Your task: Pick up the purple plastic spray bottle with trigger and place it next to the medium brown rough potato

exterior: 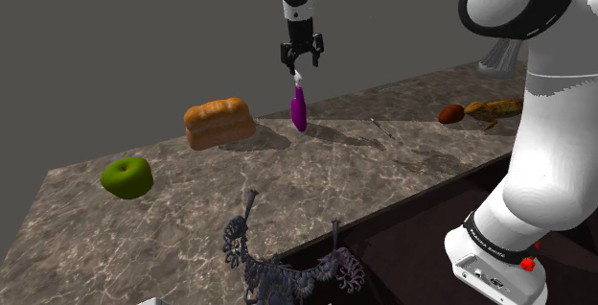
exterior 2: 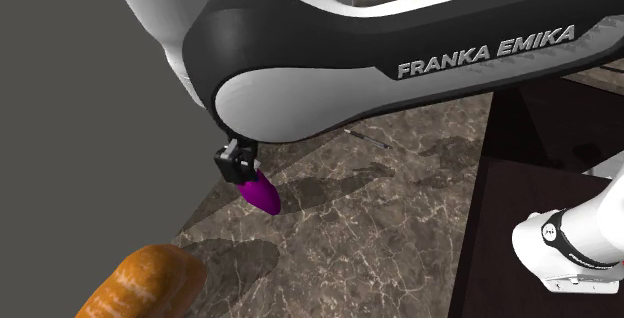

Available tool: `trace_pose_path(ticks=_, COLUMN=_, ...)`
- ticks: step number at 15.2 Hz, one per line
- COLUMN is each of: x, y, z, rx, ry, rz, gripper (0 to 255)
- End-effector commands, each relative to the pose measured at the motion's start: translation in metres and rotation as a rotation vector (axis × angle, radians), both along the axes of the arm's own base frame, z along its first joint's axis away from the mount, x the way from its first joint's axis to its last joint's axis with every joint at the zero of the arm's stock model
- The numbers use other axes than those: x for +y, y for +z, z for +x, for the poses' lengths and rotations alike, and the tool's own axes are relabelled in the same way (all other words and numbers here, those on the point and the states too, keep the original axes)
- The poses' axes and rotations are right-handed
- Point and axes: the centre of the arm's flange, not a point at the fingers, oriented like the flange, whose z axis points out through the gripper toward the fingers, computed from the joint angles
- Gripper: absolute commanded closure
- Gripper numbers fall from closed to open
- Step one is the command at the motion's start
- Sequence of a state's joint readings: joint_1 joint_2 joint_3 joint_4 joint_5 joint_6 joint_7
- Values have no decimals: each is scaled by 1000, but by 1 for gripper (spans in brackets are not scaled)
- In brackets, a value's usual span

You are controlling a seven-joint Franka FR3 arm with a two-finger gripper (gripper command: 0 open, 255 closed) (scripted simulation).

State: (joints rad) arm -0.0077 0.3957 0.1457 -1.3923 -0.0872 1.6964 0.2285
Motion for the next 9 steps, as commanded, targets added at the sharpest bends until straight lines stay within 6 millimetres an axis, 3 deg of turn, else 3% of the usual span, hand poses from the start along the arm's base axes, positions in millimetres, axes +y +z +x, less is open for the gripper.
trace_pose_path(ticks=1, x=1, y=-7, z=25, rx=7, ry=-8, rz=-4, gripper=0)
trace_pose_path(ticks=9, x=0, y=-47, z=23, rx=7, ry=-8, rz=-4, gripper=0)
